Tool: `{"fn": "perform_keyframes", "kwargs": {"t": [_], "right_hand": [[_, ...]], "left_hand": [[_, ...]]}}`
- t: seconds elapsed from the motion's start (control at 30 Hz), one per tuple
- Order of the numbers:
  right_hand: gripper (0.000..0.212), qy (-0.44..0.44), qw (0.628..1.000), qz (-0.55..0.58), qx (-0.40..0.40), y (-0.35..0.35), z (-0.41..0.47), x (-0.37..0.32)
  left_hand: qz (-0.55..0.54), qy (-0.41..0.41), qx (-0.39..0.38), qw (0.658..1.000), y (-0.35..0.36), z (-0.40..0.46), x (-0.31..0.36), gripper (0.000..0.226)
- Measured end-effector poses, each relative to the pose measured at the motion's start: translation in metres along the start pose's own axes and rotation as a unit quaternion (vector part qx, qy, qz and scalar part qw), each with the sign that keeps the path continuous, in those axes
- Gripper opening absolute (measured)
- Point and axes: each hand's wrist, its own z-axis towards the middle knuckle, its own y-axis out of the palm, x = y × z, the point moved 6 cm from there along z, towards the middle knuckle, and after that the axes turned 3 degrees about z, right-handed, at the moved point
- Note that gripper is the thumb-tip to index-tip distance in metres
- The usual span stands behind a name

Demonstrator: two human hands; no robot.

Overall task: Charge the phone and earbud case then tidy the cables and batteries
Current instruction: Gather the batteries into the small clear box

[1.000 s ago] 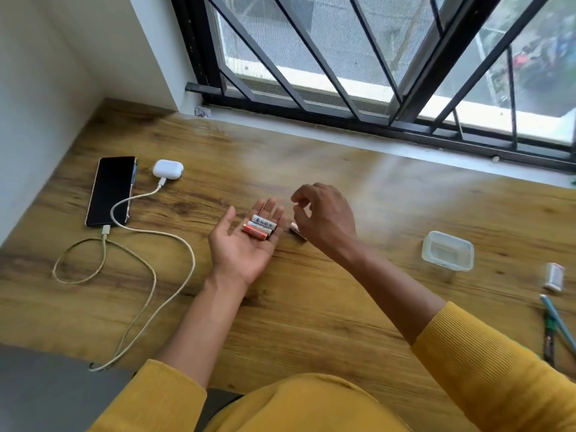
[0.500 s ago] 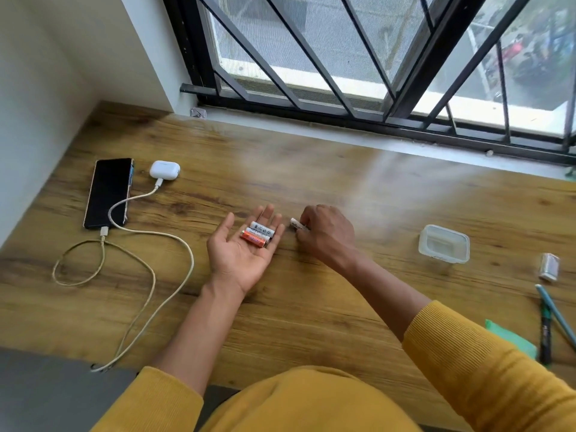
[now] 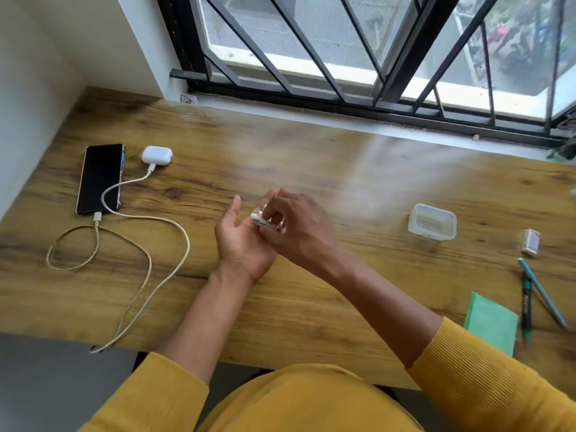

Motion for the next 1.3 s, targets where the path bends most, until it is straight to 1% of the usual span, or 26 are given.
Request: {"fn": "perform_keyframes", "kwargs": {"t": [0.07,0.23,0.4,0.57,0.7,0.9,1.03,1.13,1.3], "right_hand": [[0.025,0.014,1.0,-0.009,-0.008,0.002,-0.005,0.003],[0.026,0.019,1.0,0.016,0.012,-0.007,-0.023,0.009],[0.017,0.054,0.997,0.045,0.042,-0.019,-0.047,0.02],[0.012,0.077,0.996,0.034,0.031,-0.034,-0.083,0.031],[0.011,0.072,0.997,0.025,0.021,-0.045,-0.12,0.041],[0.013,0.06,0.998,0.01,0.014,-0.06,-0.197,0.061],[0.014,0.055,0.998,0.013,0.024,-0.068,-0.251,0.076],[0.015,0.046,0.998,0.017,0.046,-0.072,-0.292,0.086],[0.011,0.039,0.996,0.044,0.067,-0.072,-0.356,0.1]], "left_hand": [[0.004,-0.005,-0.002,1.0,0.0,0.0,-0.004,0.071],[0.02,-0.031,-0.029,0.999,0.002,-0.002,-0.017,0.072],[0.023,-0.061,-0.038,0.997,0.009,-0.012,-0.041,0.071],[0.031,-0.065,-0.04,0.997,0.016,-0.029,-0.074,0.066],[0.052,-0.061,-0.035,0.996,0.019,-0.049,-0.112,0.063],[0.052,-0.054,-0.017,0.997,0.01,-0.088,-0.185,0.063],[0.067,-0.05,-0.009,0.996,0.0,-0.114,-0.235,0.064],[0.081,-0.048,-0.003,0.996,-0.009,-0.132,-0.27,0.065],[0.089,-0.071,-0.007,0.993,-0.032,-0.16,-0.323,0.065]]}}
